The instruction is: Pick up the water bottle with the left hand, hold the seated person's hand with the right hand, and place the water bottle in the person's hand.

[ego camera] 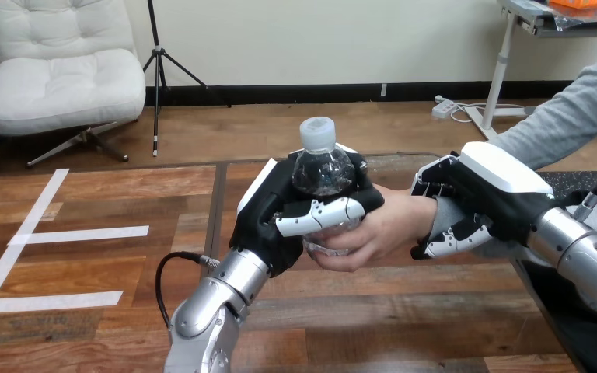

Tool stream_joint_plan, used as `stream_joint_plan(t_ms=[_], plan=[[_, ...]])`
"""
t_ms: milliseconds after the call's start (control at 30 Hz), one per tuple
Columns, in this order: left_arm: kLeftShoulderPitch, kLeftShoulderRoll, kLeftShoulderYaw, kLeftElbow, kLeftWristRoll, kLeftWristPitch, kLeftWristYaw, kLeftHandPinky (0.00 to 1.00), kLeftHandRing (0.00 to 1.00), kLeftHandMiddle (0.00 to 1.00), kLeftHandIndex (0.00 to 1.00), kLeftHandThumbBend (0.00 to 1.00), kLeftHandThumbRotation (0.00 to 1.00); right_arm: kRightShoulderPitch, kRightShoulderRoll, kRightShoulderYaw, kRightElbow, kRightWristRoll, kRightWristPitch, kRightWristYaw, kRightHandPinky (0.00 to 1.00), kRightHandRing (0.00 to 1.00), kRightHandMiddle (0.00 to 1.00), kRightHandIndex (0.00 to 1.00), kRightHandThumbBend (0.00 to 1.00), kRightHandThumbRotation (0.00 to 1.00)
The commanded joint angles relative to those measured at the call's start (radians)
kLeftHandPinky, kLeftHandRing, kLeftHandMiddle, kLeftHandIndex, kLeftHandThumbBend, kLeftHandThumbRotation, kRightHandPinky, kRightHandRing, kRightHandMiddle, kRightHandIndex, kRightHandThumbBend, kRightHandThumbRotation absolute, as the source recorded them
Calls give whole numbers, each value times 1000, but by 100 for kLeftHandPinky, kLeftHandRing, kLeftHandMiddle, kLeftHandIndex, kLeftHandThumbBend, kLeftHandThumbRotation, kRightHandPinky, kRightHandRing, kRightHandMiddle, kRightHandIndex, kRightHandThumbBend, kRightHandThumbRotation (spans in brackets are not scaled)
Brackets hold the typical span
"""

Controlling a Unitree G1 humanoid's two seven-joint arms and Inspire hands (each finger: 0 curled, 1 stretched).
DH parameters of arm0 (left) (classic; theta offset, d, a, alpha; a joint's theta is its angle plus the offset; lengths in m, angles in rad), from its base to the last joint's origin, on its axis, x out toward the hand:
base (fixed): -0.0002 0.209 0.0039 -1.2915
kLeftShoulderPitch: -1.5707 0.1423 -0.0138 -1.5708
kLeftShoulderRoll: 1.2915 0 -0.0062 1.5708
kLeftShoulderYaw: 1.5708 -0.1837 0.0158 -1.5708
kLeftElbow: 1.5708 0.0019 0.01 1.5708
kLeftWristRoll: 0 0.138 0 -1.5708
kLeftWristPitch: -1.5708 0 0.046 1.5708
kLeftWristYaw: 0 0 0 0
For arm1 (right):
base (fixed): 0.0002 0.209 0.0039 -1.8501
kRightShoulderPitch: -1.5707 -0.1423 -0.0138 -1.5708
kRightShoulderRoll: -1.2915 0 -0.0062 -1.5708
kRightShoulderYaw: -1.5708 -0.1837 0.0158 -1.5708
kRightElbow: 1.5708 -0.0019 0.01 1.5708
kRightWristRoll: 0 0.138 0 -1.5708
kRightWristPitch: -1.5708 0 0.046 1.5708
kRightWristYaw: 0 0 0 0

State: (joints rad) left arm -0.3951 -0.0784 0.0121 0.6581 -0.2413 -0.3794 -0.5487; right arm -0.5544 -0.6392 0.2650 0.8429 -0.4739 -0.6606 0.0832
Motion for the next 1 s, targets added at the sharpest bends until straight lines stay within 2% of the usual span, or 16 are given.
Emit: stream_joint_plan(t_ms=[0,33,300,333,467,700,767,900,967], plan=[[-32,22,-18,-52,27,0,-3,46,56,61,60,90,15,-18,-10,-24,-37,11,-12,-11,38,40,45,45,78,0],[-33,26,-20,-52,34,0,-1,54,62,67,66,93,22,-17,-10,-24,-38,10,-12,-12,38,40,45,46,78,0],[-39,52,-31,-38,94,-18,29,78,80,82,81,99,42,-15,-11,-25,-41,11,-10,-10,38,40,45,46,78,0],[-38,53,-32,-40,100,-17,35,84,84,85,83,99,48,-16,-11,-24,-39,10,-14,-12,38,40,45,46,79,0],[-33,54,-32,-47,110,-14,47,91,88,87,85,100,56,-16,-12,-24,-37,9,-17,-15,37,40,45,45,79,0],[-22,52,-25,-65,85,7,39,92,87,86,86,100,71,-14,-13,-26,-44,12,-6,-3,37,40,44,45,79,0],[-21,51,-22,-67,74,11,33,90,86,85,85,98,73,-14,-13,-27,-44,16,-1,4,37,40,45,46,78,0],[-20,57,-21,-73,75,13,33,83,83,83,84,95,78,-18,-14,-22,-28,1,-22,-23,37,40,45,46,79,0],[-18,58,-21,-80,75,20,33,76,81,82,83,95,78,-18,-15,-22,-28,1,-22,-23,37,40,44,46,79,0]])
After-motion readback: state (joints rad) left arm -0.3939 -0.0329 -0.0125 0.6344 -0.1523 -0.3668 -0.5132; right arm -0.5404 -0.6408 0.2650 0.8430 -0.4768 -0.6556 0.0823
